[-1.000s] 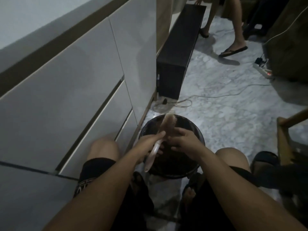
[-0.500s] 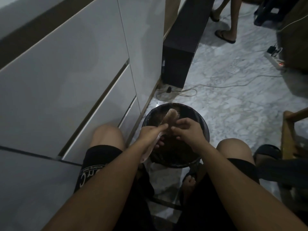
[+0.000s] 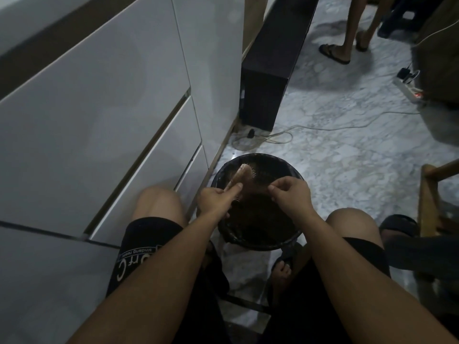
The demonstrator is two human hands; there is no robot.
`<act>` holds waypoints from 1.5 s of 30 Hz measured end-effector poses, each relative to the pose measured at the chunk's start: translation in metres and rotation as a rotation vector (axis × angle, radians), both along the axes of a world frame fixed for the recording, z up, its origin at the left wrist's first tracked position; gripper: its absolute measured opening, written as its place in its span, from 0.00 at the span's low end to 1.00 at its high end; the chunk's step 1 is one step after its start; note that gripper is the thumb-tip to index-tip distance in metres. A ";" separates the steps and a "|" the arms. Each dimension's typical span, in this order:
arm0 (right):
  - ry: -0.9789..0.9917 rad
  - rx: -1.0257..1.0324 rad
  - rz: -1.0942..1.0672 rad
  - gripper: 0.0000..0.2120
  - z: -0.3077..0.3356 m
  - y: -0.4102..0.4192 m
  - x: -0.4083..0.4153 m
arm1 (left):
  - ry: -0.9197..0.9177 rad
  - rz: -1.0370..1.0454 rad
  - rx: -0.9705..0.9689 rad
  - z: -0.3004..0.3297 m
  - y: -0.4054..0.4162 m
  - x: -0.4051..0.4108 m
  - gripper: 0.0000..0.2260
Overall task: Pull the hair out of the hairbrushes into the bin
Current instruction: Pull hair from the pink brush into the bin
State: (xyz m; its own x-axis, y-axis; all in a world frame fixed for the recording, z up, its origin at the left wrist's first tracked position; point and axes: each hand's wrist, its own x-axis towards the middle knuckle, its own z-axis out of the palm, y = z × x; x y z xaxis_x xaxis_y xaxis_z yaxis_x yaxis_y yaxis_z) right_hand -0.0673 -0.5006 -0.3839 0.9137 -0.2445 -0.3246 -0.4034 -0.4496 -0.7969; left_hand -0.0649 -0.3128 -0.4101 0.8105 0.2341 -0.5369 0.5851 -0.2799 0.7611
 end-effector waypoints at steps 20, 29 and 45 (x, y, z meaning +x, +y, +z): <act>0.145 0.263 0.064 0.03 0.009 0.002 -0.005 | -0.072 -0.084 0.206 0.002 0.003 0.000 0.22; -0.022 0.044 0.117 0.07 0.003 0.003 -0.004 | -0.112 -0.242 0.099 -0.004 -0.003 -0.002 0.18; -0.009 0.076 -0.204 0.05 -0.001 -0.013 0.005 | -0.099 -0.249 0.116 -0.002 -0.001 -0.002 0.19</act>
